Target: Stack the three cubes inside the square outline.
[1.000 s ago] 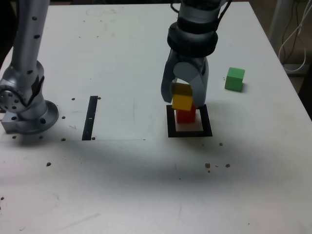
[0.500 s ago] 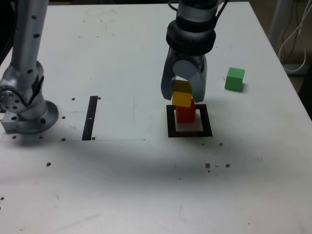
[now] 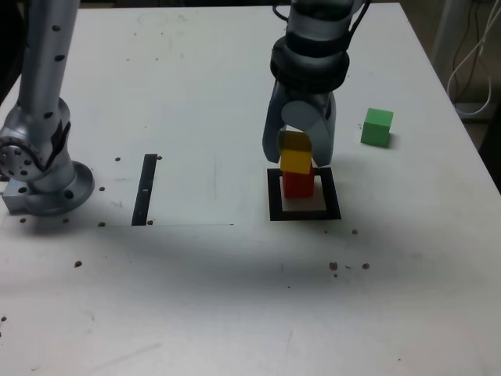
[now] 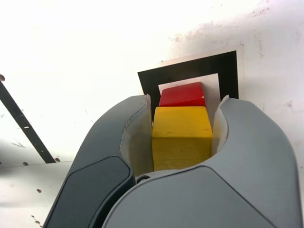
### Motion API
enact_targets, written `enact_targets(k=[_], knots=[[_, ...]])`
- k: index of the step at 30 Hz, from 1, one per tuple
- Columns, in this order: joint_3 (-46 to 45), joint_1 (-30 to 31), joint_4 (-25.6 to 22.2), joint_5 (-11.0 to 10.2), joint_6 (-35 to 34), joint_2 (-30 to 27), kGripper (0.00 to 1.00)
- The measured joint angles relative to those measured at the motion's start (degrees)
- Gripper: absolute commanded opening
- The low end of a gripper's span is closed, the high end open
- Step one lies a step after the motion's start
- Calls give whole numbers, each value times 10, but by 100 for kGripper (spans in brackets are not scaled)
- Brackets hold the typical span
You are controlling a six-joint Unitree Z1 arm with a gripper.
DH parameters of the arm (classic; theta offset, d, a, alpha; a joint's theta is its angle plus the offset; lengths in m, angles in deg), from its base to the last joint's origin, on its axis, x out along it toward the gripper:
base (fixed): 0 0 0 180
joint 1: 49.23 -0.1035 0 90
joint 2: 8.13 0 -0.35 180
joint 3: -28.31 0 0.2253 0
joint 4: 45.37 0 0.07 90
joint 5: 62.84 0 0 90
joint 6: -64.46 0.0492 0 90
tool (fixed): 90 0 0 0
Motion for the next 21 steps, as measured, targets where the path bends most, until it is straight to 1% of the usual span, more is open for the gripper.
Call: enact_targets(k=[6, 11, 18, 21], knots=[[-5, -7, 11, -3, 1, 4, 40], [-7, -7, 12, -5, 2, 4, 48], [-10, -7, 11, -1, 3, 5, 69], [-12, -7, 8, 5, 6, 5, 79]])
